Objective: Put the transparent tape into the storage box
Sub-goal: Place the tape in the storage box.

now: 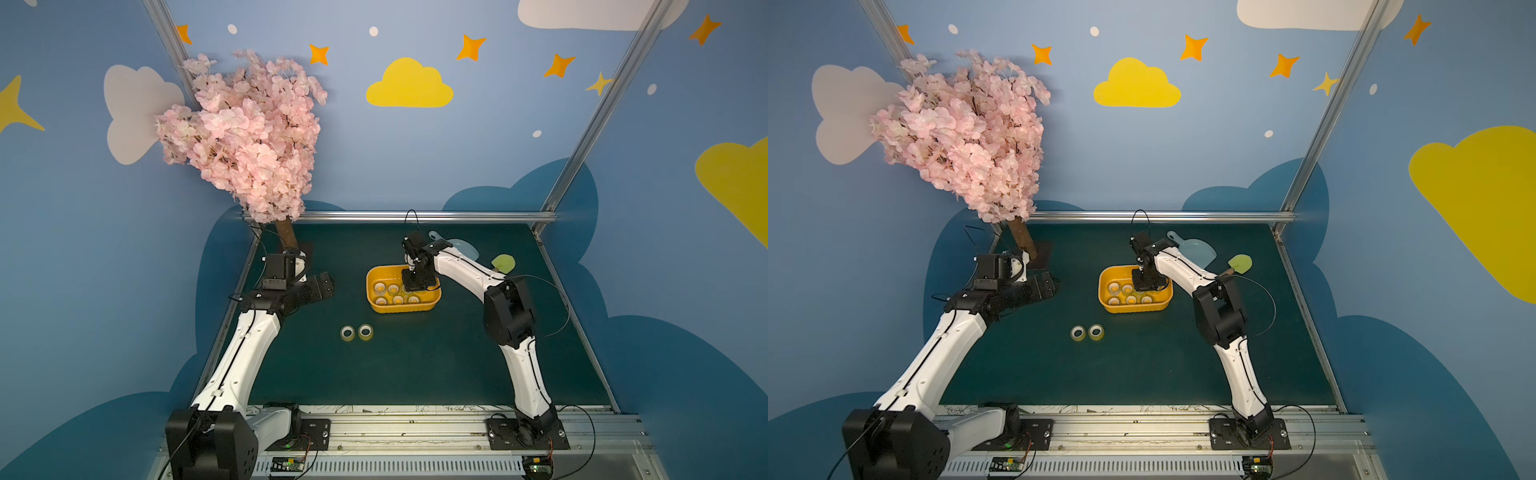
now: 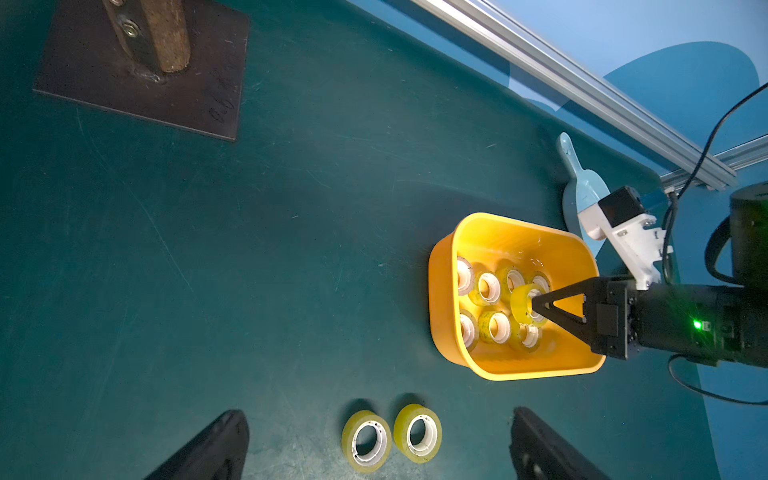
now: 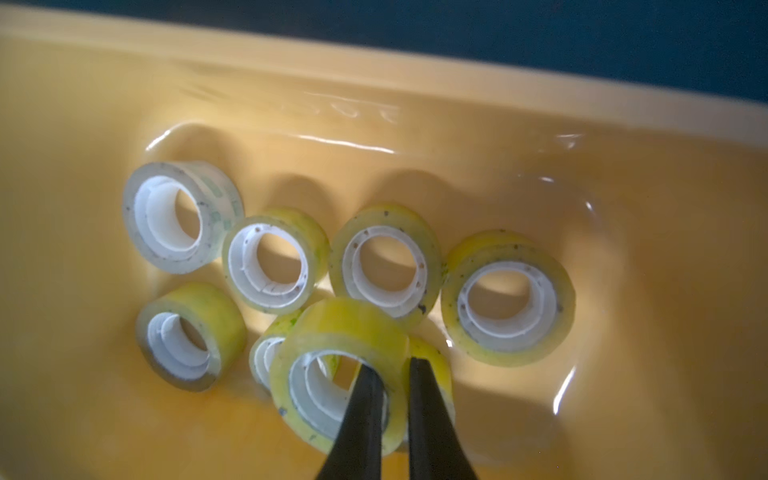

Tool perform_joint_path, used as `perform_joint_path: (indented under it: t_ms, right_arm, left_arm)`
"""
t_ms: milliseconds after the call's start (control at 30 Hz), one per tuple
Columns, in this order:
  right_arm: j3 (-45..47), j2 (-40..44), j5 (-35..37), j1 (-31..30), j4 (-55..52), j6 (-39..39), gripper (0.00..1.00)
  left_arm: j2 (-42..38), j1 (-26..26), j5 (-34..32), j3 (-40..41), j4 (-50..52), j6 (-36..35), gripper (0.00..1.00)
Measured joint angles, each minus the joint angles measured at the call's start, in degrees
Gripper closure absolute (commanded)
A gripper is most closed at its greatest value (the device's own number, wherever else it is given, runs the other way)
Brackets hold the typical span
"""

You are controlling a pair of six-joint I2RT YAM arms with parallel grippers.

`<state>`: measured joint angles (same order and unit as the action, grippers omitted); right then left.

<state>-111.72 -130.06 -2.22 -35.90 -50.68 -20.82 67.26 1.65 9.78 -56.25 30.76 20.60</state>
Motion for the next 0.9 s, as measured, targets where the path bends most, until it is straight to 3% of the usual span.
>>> perform_joint_path:
  t_ms: [100, 200, 300, 600, 767, 900]
  right_arm:
    - [-2.4, -1.4, -0.4, 1.0, -0.1, -0.2, 0.87]
    - [-4.5, -2.6, -0.9, 1.7, -0.2, -1.0, 0.64]
    - [-4.9, -2.7, -1.0, 2.1, -0.5, -1.2, 0.56]
    - [2.2, 4.1, 0.2, 0.7, -0.6, -1.3, 0.52]
    - [9.0, 17.0, 1.7, -3.0, 0.9, -1.9, 0.49]
    - [20.0, 28.5, 0.9, -7.7, 6.6, -4.1, 0.48]
  left_arm:
    - [0.0, 0.0, 0.2, 0.0, 0.0, 0.1, 0.0]
    - [0.0, 0.0, 0.5, 0.0, 0.0, 0.2, 0.0]
    - [0.0, 0.0, 0.6, 0.0, 0.0, 0.2, 0.0]
    - [0.0, 0.1, 0.7, 0.0, 0.0, 0.2, 0.0]
    - [-0.7, 0.1, 0.2, 0.0, 0.0, 0.3, 0.0]
    - [-2.4, 0.1, 1.1, 0.0, 1.4, 0.9, 0.0]
